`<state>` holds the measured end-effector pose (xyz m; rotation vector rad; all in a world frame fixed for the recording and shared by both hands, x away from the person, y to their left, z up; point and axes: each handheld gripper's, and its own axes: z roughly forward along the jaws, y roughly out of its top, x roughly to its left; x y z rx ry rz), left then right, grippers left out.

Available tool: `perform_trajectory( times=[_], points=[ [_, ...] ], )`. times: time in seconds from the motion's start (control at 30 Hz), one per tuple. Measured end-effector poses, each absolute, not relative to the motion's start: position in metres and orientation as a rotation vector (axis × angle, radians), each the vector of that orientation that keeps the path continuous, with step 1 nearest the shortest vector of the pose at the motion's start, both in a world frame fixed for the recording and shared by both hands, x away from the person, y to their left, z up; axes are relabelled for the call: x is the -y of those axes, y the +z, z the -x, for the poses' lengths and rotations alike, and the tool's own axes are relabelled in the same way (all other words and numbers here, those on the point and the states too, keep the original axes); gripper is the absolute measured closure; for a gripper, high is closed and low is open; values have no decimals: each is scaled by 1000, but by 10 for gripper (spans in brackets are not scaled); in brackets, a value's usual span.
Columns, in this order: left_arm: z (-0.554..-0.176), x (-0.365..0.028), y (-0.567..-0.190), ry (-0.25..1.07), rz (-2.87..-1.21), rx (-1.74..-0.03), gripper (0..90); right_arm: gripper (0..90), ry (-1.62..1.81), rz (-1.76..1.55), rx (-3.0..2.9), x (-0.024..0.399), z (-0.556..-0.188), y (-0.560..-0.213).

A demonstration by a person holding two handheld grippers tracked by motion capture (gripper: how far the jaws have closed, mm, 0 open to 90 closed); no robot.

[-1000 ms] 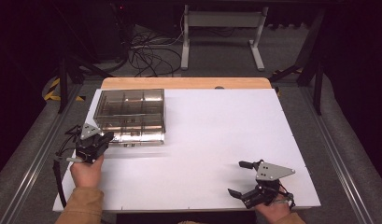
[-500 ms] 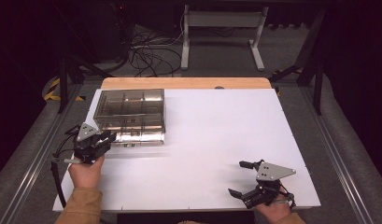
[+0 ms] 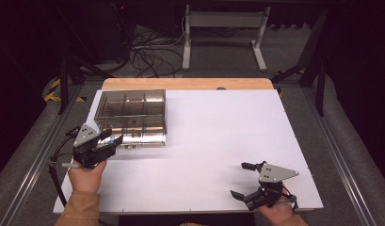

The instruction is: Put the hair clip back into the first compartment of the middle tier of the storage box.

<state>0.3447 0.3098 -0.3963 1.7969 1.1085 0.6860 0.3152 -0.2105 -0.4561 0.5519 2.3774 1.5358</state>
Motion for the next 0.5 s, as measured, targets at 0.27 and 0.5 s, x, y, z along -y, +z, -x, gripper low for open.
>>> perform_trajectory(
  times=[0.27, 0.5],
  points=[
    [-340, -306, -390, 668, -1792, -1077, 446, 3, 1538, -553, -2378, 211, -316, -456],
    [-333, -301, -383, 643, -1793, -1032, 423, 3, 1536, -553, -2381, 209, -316, -457]
  ],
)
